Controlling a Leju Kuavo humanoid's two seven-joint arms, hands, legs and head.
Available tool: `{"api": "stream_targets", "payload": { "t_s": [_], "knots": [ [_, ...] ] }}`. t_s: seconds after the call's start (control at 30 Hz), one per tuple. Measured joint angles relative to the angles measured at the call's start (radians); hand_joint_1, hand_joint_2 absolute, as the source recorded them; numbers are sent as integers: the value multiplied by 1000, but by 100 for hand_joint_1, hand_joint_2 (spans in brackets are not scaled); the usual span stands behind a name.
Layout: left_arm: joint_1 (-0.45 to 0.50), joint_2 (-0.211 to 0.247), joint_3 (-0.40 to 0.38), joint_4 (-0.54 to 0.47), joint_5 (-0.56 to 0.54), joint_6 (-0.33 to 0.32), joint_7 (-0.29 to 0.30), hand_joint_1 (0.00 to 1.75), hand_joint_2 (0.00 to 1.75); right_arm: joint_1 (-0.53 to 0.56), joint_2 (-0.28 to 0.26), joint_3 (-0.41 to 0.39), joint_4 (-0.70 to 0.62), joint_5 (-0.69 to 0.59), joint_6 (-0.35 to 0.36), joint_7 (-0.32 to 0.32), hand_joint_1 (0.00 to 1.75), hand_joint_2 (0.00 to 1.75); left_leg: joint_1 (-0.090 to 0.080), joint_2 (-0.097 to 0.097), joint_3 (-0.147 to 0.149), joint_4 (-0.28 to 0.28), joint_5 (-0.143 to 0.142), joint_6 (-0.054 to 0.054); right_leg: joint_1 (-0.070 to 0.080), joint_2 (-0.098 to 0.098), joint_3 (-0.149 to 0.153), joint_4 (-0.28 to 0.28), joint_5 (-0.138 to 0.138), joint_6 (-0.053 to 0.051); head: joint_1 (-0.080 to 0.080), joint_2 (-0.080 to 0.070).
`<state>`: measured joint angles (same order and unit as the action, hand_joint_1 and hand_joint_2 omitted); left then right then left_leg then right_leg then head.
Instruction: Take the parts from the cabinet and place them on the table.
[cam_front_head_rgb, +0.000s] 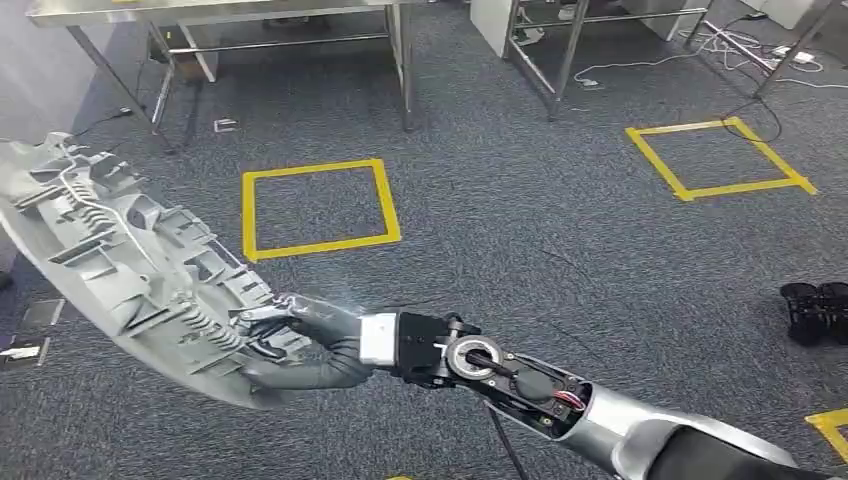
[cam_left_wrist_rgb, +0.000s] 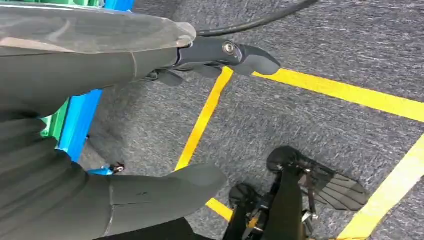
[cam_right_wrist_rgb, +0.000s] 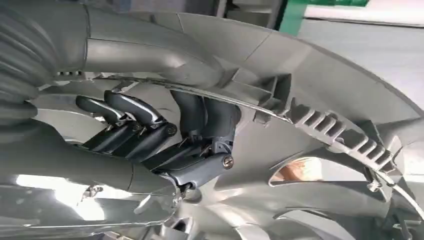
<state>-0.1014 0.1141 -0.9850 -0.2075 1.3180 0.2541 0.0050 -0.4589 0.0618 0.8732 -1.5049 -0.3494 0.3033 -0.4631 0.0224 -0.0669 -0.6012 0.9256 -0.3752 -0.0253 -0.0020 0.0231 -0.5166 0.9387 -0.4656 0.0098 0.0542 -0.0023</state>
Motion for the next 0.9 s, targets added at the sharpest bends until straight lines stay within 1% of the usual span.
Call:
{"api": "stream_targets", "payload": {
  "t_s": [0.3,0.33,0.37,0.4,0.43,0.47,0.5,0.53,0.57,0.6,0.63,0.67,0.7,0.73,0.77,0.8,0.83,0.87,0.9],
  "knots": [
    [0,0,0,0,0,0,2,0,175,0,0,8,0,30,-2,5,175,175,-3,0,-1,1,-1,1,-4,0,1,-2,-1,1,4,0],
    [0,3,0,0,0,-1,2,0,175,0,0,8,0,32,-2,5,175,175,-8,-1,-3,11,-7,15,-8,0,2,-7,-1,8,3,0],
    [0,3,0,0,-1,-1,2,0,175,1,0,9,0,33,-2,5,175,175,-8,1,-2,10,-9,21,-10,0,4,-8,-2,12,-1,0],
    [0,5,0,0,-1,-1,2,0,175,0,0,9,0,33,-2,6,175,175,-10,1,-1,8,-10,24,-11,0,8,-12,-1,14,-8,0],
    [0,5,0,0,-2,-1,2,0,175,0,1,9,0,33,-3,6,175,175,-10,1,5,0,-9,27,-9,0,12,-18,1,17,-12,0],
    [0,3,0,0,-2,-2,2,0,175,1,2,9,-2,34,-3,6,175,175,9,1,29,-36,4,29,-6,-2,19,-16,-5,20,-11,0],
    [0,3,0,0,-2,-2,2,0,175,0,2,9,-2,34,-3,6,175,175,5,1,43,-50,7,30,-5,-8,13,13,-24,25,-5,0],
    [0,3,0,0,-2,-2,2,0,175,-2,2,9,-2,34,-3,6,175,175,5,2,47,-51,7,34,-7,-10,-18,79,-64,29,0,0],
    [-1,3,0,0,-2,-3,2,0,175,-1,2,9,-2,34,-3,5,175,175,5,2,48,-51,7,34,-9,-11,-54,152,-99,33,3,0],
    [0,3,0,0,-2,-3,2,0,175,2,2,10,-2,35,-3,6,175,175,5,0,48,-50,5,34,-12,-11,-104,248,-137,38,8,0],
    [0,3,0,0,-3,-4,3,0,175,4,2,10,-2,35,-3,6,175,175,6,-6,48,-49,3,32,-17,-11,-135,301,-148,44,13,0],
    [1,3,0,0,-3,-4,3,0,175,6,2,10,-1,36,-3,8,175,175,8,-14,48,-45,1,28,-22,-11,-138,298,-129,49,15,0],
    [1,3,0,0,-3,-4,3,0,175,6,2,10,0,38,-3,10,175,175,12,-24,48,-38,-4,22,-27,-11,-117,245,-88,54,16,0],
    [1,2,0,0,-2,-5,3,0,175,6,2,10,0,39,-3,11,175,175,17,-35,47,-28,-10,15,-32,-7,-75,157,-34,58,20,0],
    [1,2,0,0,-2,-5,3,0,175,6,2,10,0,40,-3,11,175,175,20,-45,45,-16,-18,7,-39,15,-32,65,12,63,27,0],
    [1,2,0,0,-2,-5,3,0,175,5,2,11,0,40,-3,11,175,175,24,-53,37,-5,-24,0,-50,78,-11,15,10,72,35,0],
    [-5,2,0,0,-1,-5,3,0,175,5,2,11,0,40,-2,11,175,175,19,-63,24,11,-27,-9,-43,83,-10,11,5,64,35,0],
    [-5,2,0,0,0,-5,3,0,175,5,2,11,0,40,-2,10,175,175,21,-72,19,9,-24,-13,-42,72,-14,19,4,57,33,0],
    [-5,2,0,0,0,-5,3,0,175,6,2,11,0,42,-2,11,175,175,24,-79,17,8,-22,-17,-37,64,-16,22,3,54,28,0]
  ]
}}
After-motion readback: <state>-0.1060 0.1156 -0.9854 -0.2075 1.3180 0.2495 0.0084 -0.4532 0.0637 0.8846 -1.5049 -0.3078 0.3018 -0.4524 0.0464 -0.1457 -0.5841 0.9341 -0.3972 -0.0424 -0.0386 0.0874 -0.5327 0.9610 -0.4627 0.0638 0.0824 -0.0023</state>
